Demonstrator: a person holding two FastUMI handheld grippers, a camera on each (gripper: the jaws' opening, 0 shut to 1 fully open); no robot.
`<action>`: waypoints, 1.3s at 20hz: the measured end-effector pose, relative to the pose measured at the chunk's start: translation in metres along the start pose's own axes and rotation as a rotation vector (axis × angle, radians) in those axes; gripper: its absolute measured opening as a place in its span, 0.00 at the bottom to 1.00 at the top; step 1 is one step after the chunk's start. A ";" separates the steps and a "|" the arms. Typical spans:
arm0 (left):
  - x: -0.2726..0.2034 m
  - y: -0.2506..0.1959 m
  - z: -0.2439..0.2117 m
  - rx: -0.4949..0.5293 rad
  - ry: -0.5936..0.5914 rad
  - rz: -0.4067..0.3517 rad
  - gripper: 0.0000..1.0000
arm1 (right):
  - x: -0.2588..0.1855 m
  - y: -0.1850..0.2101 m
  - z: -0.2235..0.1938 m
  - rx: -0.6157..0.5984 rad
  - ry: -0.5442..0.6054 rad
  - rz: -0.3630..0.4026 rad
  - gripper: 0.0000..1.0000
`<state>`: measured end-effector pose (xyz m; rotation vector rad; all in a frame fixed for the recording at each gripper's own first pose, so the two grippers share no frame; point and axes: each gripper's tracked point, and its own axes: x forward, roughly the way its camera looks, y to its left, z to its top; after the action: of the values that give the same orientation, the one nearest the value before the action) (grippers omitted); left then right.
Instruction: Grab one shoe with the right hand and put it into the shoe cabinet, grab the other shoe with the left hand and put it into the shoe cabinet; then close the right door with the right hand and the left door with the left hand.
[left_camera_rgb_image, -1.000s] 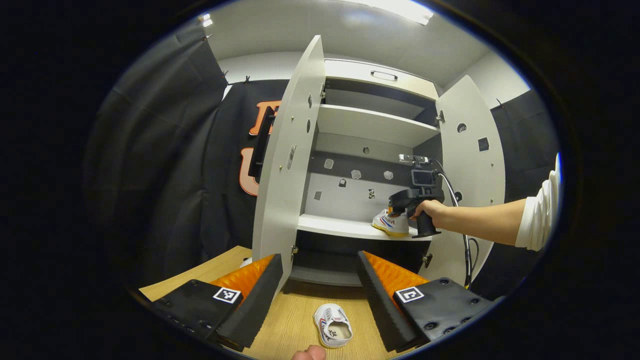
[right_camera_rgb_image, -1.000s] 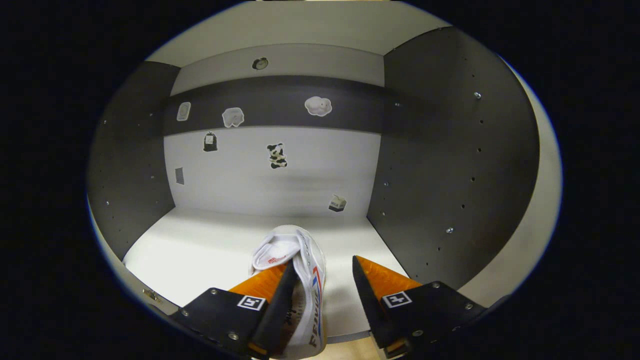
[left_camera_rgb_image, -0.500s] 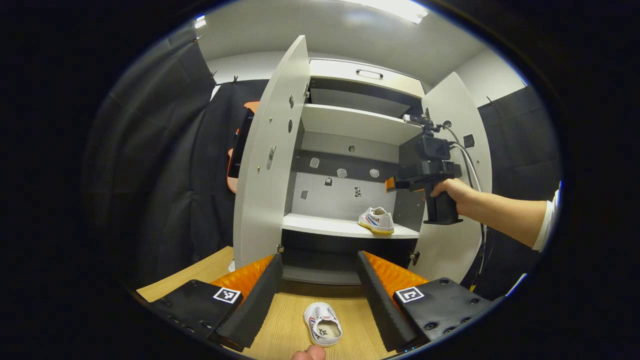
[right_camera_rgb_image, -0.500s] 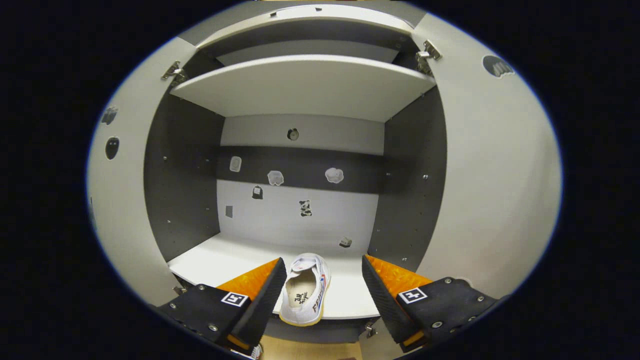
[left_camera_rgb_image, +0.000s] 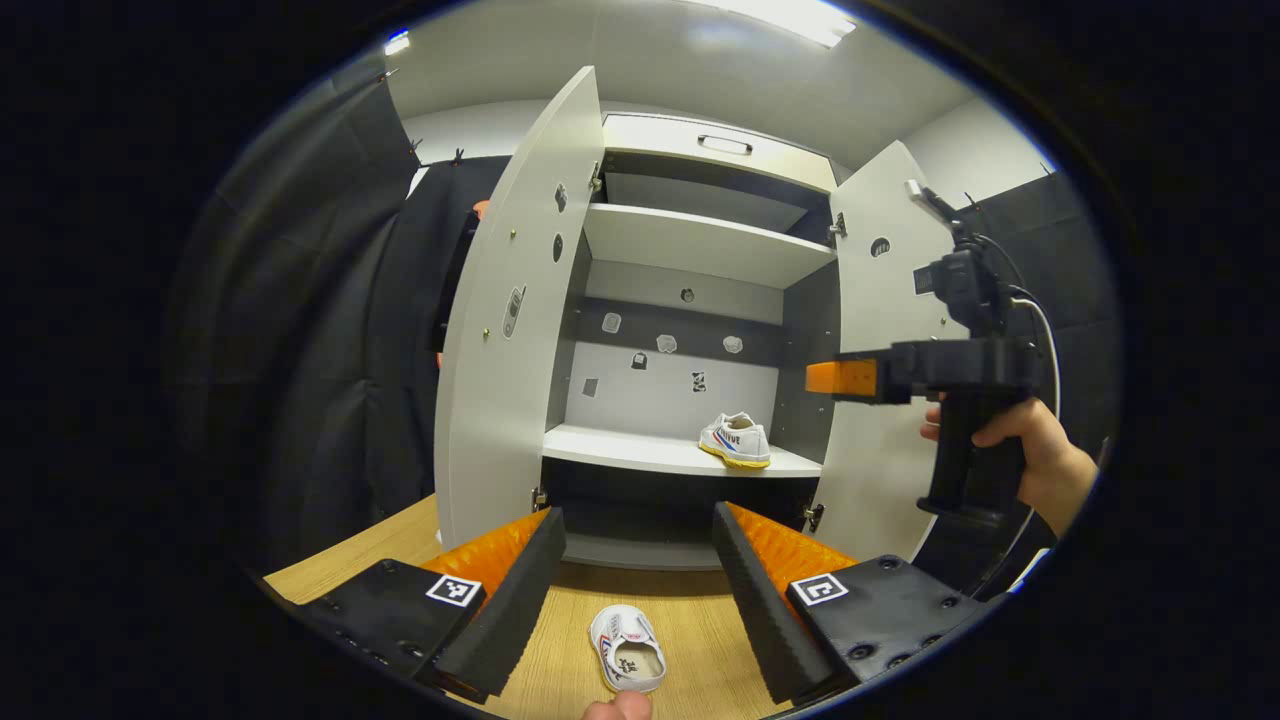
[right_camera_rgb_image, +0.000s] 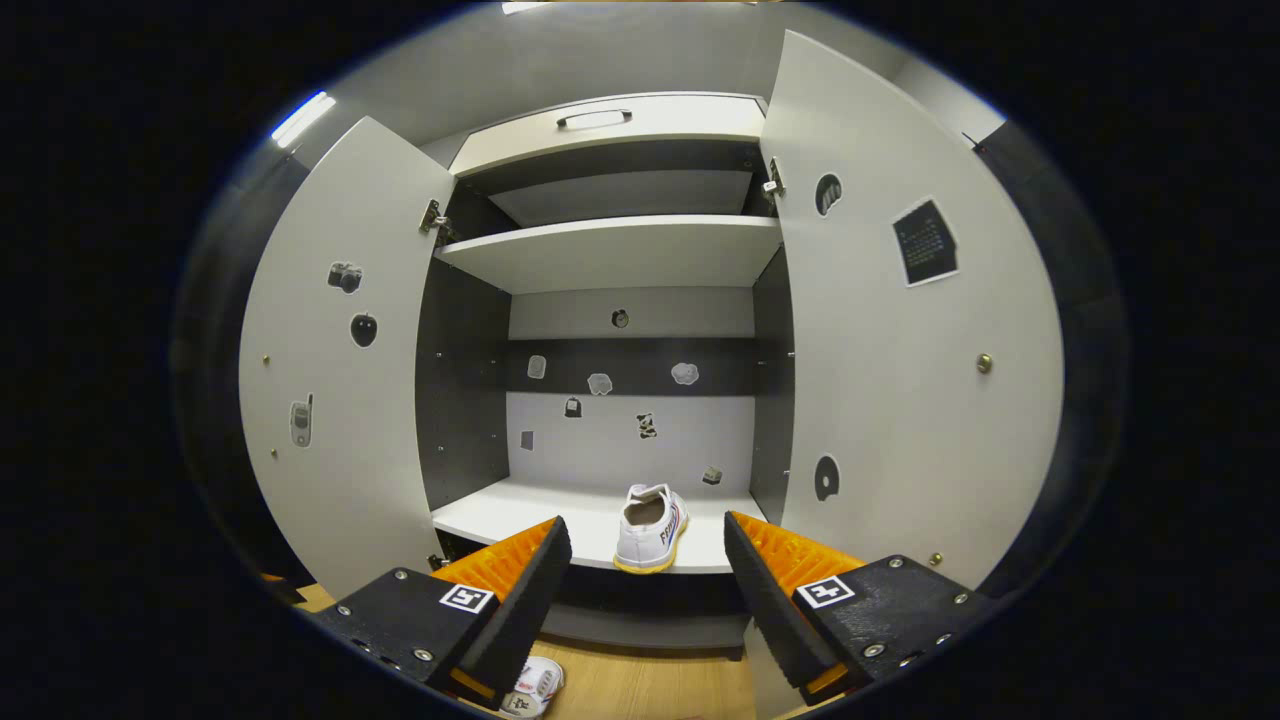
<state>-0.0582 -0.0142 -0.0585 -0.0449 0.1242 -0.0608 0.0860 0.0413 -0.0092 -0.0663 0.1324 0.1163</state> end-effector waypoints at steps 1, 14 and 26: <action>0.002 -0.001 -0.002 0.004 0.006 -0.002 0.96 | -0.012 -0.004 -0.008 -0.014 -0.003 -0.011 0.94; 0.047 -0.008 -0.071 -0.004 0.211 -0.047 0.96 | -0.090 -0.036 -0.068 0.008 -0.003 -0.108 0.94; 0.058 0.054 -0.340 0.097 0.782 -0.002 0.98 | -0.110 -0.064 -0.071 0.004 0.005 -0.149 0.94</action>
<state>-0.0407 0.0222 -0.4050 0.0786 0.9021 -0.0839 -0.0240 -0.0394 -0.0612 -0.0721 0.1326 -0.0330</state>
